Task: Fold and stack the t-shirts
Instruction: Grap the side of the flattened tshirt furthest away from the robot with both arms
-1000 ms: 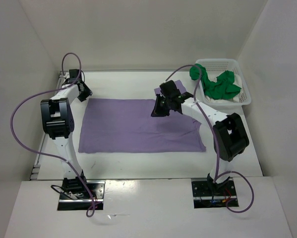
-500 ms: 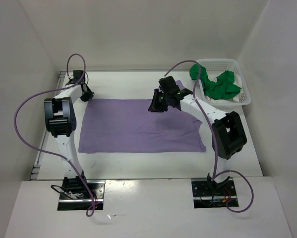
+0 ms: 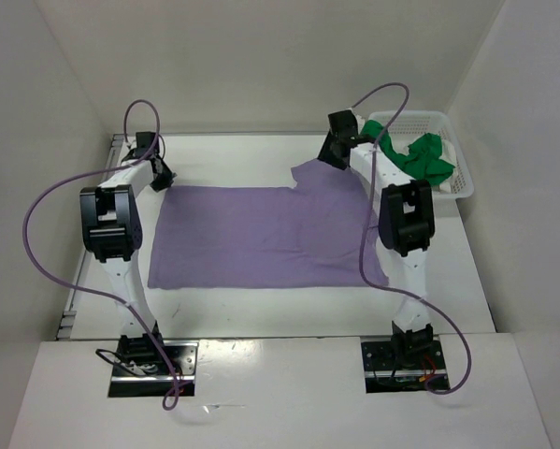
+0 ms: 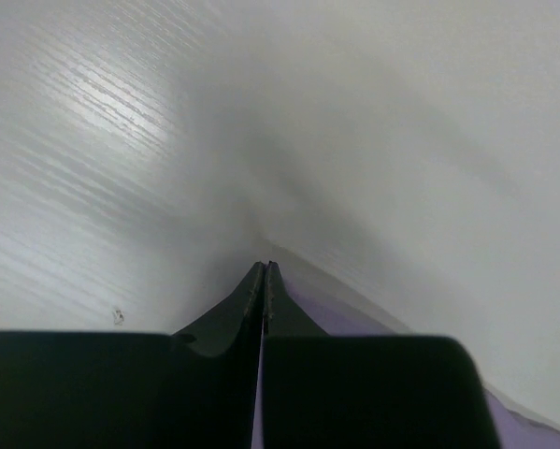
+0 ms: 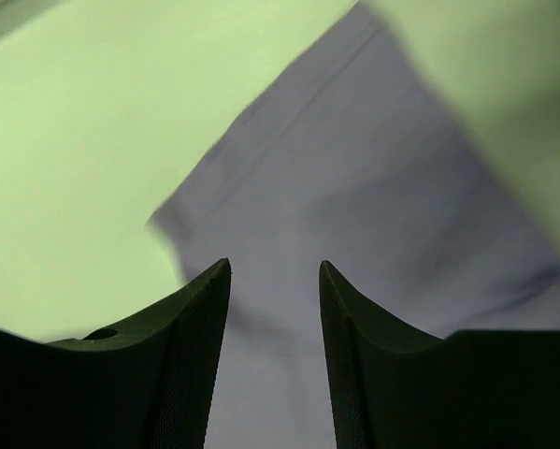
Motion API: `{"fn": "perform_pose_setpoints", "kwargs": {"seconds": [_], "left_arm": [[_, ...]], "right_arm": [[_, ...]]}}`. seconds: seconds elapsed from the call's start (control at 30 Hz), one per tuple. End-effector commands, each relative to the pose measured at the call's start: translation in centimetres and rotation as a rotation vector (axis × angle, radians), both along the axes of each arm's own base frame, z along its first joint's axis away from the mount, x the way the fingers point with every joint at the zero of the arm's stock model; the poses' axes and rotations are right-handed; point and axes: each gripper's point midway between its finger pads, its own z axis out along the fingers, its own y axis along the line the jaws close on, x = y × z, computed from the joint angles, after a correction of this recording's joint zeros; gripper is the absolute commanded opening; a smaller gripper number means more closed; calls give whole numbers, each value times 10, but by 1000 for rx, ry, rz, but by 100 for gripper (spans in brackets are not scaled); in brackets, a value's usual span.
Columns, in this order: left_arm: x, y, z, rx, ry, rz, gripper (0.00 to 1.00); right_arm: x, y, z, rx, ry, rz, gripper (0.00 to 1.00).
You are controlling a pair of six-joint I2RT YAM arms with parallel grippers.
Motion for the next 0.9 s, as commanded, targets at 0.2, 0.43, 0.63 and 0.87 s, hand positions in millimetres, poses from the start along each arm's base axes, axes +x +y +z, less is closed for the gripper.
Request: {"fn": "perform_pose_setpoints", "kwargs": {"seconds": [0.2,0.43,0.63,0.87], "left_arm": [[6,-15,52,-35,-139,-34,0],[1,-20,48,-58,-130,-39,0],[1,-28,46,-72,-131,-60,0],[1,-33,46,-73,-131,-70,0]], "right_arm": [[82,-69,-10,-352,-42,-194,53],[101,-83,-34,-386,-58,-229,56],[108,-96,-55,-354,-38,-212,56],[114,-76,-70,-270,-40,-143,56]]}}
